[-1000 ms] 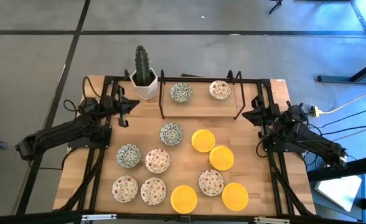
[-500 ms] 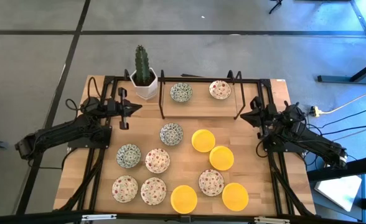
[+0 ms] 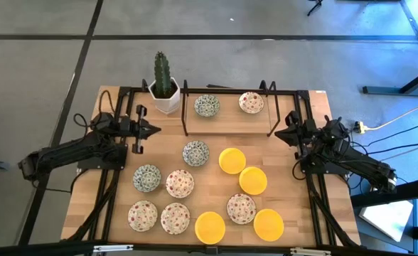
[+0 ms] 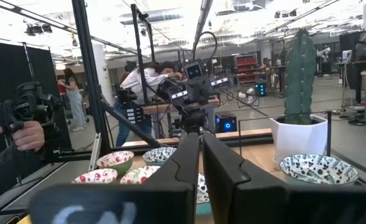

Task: Pick & Place Mini bowls
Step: Put the yellow bowl on the shelf

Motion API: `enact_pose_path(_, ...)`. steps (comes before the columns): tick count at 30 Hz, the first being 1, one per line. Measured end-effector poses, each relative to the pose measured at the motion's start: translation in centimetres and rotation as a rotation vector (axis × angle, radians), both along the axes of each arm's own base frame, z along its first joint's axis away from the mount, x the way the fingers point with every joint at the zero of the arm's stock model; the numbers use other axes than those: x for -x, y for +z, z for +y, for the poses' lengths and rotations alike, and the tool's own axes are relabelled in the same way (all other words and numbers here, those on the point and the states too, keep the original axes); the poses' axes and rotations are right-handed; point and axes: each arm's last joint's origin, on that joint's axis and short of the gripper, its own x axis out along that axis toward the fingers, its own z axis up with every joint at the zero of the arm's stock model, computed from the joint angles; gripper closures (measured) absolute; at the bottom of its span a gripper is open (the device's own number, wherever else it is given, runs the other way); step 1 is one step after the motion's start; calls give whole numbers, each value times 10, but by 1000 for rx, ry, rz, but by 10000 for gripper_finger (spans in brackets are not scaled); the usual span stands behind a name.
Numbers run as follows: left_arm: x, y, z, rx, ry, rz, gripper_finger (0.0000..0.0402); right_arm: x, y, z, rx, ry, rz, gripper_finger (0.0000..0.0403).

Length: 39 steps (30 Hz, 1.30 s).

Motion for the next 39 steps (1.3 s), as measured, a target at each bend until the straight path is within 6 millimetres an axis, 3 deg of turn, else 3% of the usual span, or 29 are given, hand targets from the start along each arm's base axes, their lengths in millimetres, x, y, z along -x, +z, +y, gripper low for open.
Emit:
enact_pose_path(8, -7, 1, -15, -132, 69, 33, 400, -2, -1, 5, 33, 47, 11, 379)
enact_pose_path(15, -8, 0, -11, -130, 233, 86, 400, -3, -2, 6, 75, 60, 14, 379)
enact_pose_path(23, -9, -9, -11, -88, 200, 174, 398, -1, 5, 6, 116, 16, -54, 379)
enact_pose_path(29, -9, -20, -18, -176, -1, 117, 399, -3, 0, 5, 62, 15, -3, 379)
enact_pose_path(39, -4, -16, -16, -133, 70, 73, 399, -3, -3, 5, 27, 2, 23, 379)
